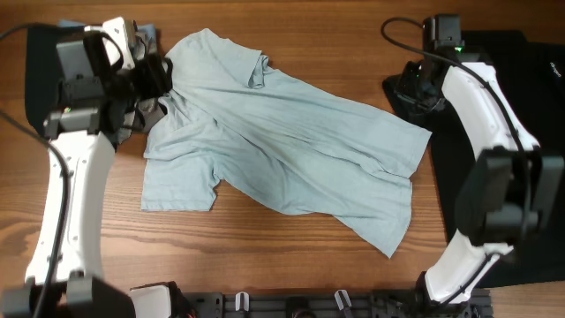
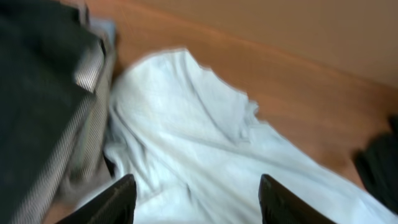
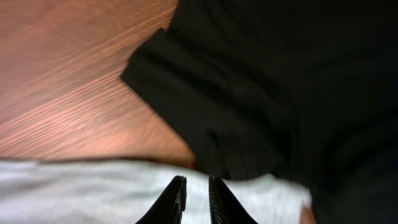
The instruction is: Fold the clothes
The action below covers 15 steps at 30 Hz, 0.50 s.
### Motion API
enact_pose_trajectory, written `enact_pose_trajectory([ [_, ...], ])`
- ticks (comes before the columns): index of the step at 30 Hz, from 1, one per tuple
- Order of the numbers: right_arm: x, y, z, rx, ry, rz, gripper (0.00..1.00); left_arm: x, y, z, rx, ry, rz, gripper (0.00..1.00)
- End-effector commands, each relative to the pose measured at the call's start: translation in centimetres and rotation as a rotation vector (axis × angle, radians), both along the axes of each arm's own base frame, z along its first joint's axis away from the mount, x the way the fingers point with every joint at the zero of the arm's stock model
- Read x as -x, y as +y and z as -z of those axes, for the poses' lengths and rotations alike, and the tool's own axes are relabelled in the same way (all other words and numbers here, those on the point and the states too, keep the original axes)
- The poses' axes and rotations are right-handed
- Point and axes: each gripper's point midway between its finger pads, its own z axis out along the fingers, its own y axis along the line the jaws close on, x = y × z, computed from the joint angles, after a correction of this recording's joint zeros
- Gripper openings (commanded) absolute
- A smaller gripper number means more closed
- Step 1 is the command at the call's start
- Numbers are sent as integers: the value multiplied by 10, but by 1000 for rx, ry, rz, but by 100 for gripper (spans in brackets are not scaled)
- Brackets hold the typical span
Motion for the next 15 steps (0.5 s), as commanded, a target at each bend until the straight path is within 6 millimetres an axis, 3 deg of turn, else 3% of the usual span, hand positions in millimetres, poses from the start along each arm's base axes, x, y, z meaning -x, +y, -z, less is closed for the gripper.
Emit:
enact_pose_trajectory([
  [1, -2, -11, 46, -1, 71, -58, 20, 28, -16, -11, 61, 37, 53, 61],
  [6, 7, -40, 88, -5, 152, -18, 18, 55, -35, -6, 81, 121, 101, 66],
  [9, 17, -69, 97, 6, 185, 51, 12, 67, -48, -1, 83, 170, 134, 68],
  [12, 28, -111, 96, 25, 192, 151, 11, 75, -60, 4, 81, 206, 172, 70],
  [15, 56, -164, 92, 56, 243, 323, 11, 81, -69, 7, 53, 216, 222, 74],
])
